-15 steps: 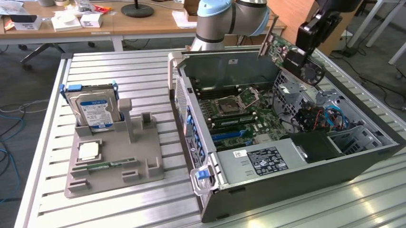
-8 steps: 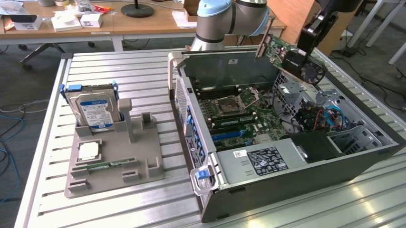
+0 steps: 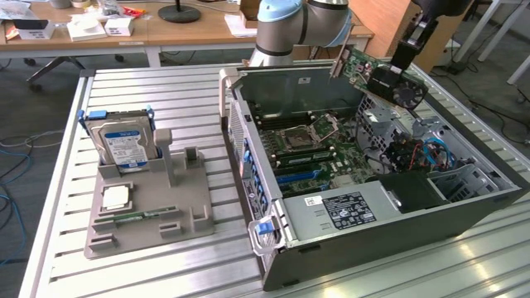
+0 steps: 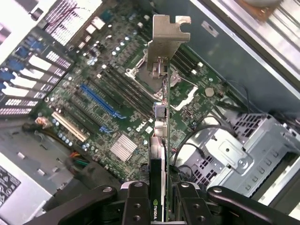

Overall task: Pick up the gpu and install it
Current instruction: 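Insert the gpu into the slot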

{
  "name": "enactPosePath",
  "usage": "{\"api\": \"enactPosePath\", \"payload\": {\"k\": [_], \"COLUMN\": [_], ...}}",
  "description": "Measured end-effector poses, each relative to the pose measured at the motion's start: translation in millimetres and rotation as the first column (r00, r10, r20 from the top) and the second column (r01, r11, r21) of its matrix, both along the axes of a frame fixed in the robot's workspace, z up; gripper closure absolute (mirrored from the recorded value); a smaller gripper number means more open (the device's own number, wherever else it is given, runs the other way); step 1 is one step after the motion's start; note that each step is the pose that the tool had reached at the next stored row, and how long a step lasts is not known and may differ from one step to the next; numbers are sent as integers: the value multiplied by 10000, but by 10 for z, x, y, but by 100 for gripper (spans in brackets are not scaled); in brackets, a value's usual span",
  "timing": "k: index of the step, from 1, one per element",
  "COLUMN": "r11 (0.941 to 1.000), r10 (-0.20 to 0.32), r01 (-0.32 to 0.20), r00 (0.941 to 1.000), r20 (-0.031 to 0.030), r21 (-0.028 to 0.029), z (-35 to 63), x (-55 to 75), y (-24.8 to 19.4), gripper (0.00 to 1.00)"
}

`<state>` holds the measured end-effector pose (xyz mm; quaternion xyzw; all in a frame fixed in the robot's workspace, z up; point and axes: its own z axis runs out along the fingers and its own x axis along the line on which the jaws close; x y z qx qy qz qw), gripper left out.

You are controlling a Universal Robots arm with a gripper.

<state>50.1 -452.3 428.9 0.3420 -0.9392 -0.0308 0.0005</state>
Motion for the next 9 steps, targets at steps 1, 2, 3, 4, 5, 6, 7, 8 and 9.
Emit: {"api": "enactPosePath", "payload": {"k": [1, 2, 3, 4, 5, 6, 7, 8, 9], "r11": [9998, 9994, 9985, 9974, 9959, 9941, 9920, 9896, 9871], "r10": [181, 360, 540, 720, 909, 1089, 1266, 1440, 1601], "r01": [-181, -360, -540, -720, -909, -1089, -1266, -1440, -1601], "r00": [9998, 9994, 9985, 9974, 9959, 9941, 9920, 9896, 9871], "r20": [0, -1, 0, -1, -1, 0, 0, 0, -3], "r21": [0, 0, 0, 0, -1, -1, -1, -6, -19], "z": [0, 0, 0, 0, 0, 0, -1, -3, -2], "x": [0, 0, 0, 0, 0, 0, 0, 0, 0], "y": [0, 0, 0, 0, 0, 0, 0, 0, 0], "gripper": [73, 73, 73, 73, 73, 73, 73, 73, 73]}}
